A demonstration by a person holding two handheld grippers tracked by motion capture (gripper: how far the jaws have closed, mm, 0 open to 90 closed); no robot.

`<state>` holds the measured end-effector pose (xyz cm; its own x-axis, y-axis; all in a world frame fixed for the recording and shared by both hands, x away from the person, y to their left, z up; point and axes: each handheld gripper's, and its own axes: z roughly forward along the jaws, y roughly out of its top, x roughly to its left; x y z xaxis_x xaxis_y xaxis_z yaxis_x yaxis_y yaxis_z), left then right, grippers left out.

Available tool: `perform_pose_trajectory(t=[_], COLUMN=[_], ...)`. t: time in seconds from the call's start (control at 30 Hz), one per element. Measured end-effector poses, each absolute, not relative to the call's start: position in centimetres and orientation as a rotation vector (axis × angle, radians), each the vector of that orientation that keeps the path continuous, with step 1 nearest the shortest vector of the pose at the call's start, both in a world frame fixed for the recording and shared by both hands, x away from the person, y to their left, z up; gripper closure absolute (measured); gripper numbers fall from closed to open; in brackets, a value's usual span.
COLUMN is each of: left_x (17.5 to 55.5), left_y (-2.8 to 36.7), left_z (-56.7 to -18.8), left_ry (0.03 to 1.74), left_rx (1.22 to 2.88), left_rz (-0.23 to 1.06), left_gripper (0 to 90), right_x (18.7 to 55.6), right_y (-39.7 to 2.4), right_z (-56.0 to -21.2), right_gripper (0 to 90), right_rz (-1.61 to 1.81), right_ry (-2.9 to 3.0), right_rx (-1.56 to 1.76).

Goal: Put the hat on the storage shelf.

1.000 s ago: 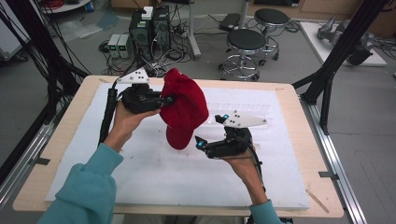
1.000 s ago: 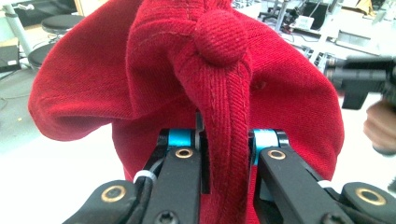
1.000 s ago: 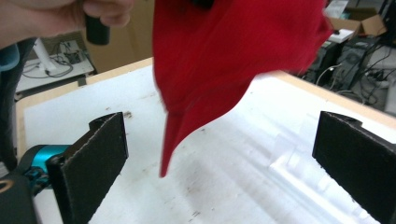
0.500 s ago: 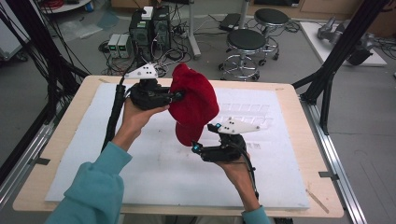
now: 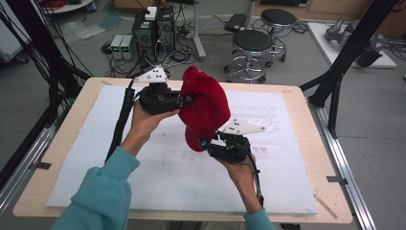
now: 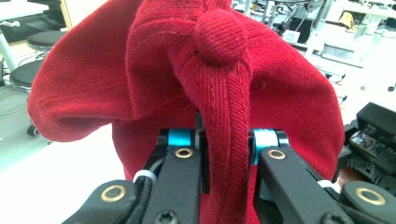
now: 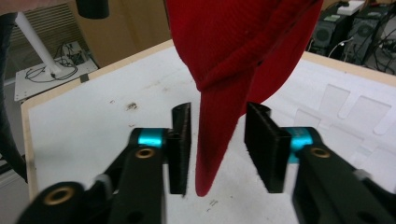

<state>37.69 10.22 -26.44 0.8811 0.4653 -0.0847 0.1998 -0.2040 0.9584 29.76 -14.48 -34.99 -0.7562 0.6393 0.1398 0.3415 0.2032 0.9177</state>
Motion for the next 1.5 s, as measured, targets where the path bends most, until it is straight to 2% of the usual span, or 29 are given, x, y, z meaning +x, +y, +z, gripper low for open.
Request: perform_pose_trajectory(t=[0.13,0.2,0.4,0.5,0.53,0.63,0.83,1.0,1.2,1.37,1.5], left_x=[37.8,37.9,38.2,38.3,38.3,38.3,38.3,38.5,38.1,37.3,36.7], left_y=[10.1,10.1,10.0,10.1,10.2,10.2,10.4,11.4,12.8,14.2,15.2], left_z=[-26.6,-26.7,-27.2,-27.3,-27.3,-27.2,-27.4,-27.4,-27.4,-28.6,-30.0], left_ry=[0.503,0.500,0.496,0.497,0.502,0.522,0.562,0.566,0.555,0.578,0.591], left_rx=[1.797,1.799,1.807,1.798,1.793,1.780,1.762,1.717,1.734,1.762,1.797], left_rz=[0.265,0.262,0.253,0.253,0.252,0.280,0.343,0.341,0.379,0.460,0.470], left_gripper=[85.2,85.2,84.2,80.9,77.4,59.1,13.1,7.0,6.9,6.9,7.0], right_x=[29.9,30.0,30.1,30.2,30.2,30.2,30.3,30.4,30.7,31.3,32.0], right_y=[-14.3,-14.2,-14.0,-14.1,-14.2,-14.3,-14.7,-15.1,-16.3,-17.6,-18.4], right_z=[-35.2,-35.2,-35.4,-35.3,-35.3,-35.3,-35.1,-35.0,-34.7,-34.2,-33.6], right_gripper=[77.9,81.4,84.6,84.8,84.8,84.9,84.9,84.9,84.8,84.8,84.8], right_rz=[1.573,1.574,1.571,1.567,1.570,1.557,1.569,1.579,1.587,1.587,1.576], right_ry=[2.231,2.242,2.271,2.277,2.275,2.267,2.246,2.221,2.170,2.114,2.078], right_rx=[0.938,0.938,0.941,0.925,0.928,0.925,0.932,0.931,0.959,0.985,0.992])
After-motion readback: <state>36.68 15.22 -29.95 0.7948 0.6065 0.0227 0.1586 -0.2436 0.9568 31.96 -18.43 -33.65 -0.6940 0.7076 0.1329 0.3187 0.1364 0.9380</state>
